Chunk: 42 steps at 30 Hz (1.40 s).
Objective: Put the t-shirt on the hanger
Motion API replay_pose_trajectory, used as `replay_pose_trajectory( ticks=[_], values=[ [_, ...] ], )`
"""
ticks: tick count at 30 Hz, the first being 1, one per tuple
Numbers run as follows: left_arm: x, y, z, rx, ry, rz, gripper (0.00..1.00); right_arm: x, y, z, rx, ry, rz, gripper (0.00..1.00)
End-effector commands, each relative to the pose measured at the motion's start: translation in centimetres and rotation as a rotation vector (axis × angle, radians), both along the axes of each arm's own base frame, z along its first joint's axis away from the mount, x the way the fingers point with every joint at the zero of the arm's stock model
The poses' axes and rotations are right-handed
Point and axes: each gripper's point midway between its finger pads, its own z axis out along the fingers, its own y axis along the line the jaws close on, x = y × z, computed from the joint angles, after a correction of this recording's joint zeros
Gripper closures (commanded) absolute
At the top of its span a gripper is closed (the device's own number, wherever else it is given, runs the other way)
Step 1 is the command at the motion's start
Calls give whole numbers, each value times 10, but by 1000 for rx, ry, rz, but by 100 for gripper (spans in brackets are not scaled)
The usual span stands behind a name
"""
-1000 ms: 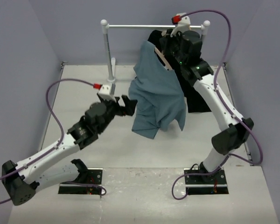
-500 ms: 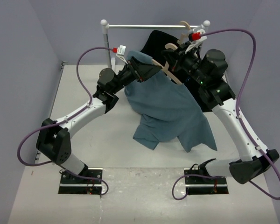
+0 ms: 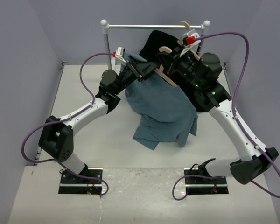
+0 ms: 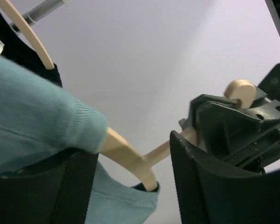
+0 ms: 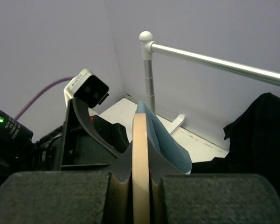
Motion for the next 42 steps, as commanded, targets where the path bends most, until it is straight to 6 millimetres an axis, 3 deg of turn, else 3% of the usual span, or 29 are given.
replay_pose_trajectory(
  ticks=[1, 4, 5, 7, 8, 11, 12, 16, 20, 22, 26, 34, 35, 36, 38, 40, 42],
  values=[
    [2, 2, 9, -77, -7, 6, 75, -12, 0, 26, 62, -77, 13, 100],
    [2, 2, 9, -78, -2, 7, 98, -8, -1, 22, 63, -70, -7, 100],
    [2, 2, 9, -78, -3, 11, 100, -6, -2, 21, 61, -69, -13, 100],
    [2, 4, 9, -74, -5, 18, 100, -5, -2, 18, 55, -63, -19, 100],
    [3, 4, 8, -71, -2, 24, 100, -3, -2, 16, 51, -57, -21, 95],
    [4, 6, 11, -70, -5, 25, 100, -4, 0, 5, 25, -51, -6, 67],
    [3, 5, 12, -72, -6, 19, 100, -5, 0, 0, 18, -49, -1, 63],
    [0, 4, 18, -88, -19, -5, 100, -12, 2, -18, -26, -48, 50, 55],
    [-5, 2, 22, -105, -23, -41, 100, -17, -2, -43, -56, -32, 100, 53],
    [-8, 1, 21, -110, -22, -55, 100, -21, -5, -46, -53, -43, 113, 58],
    [-11, 2, 21, -120, -22, -68, 100, -21, -12, -55, -38, -35, 124, 98],
    [-14, 2, 20, -130, -23, -85, 99, -27, -12, -48, 4, -73, 136, 100],
    [-13, 1, 18, -122, -18, -81, 94, -28, -13, -44, 15, -86, 132, 100],
    [-12, 1, 18, -114, -19, -75, 77, -28, -14, -40, 21, -93, 131, 100],
    [-5, 3, 19, -72, -33, -30, 6, -24, -15, -36, 23, -83, 115, 100],
    [4, 5, 14, -24, -8, 24, 0, -15, -18, -37, 19, -53, 78, 100],
    [8, 15, 32, -8, -45, 97, 0, -2, -23, -37, 3, -17, 14, 100]
  ],
)
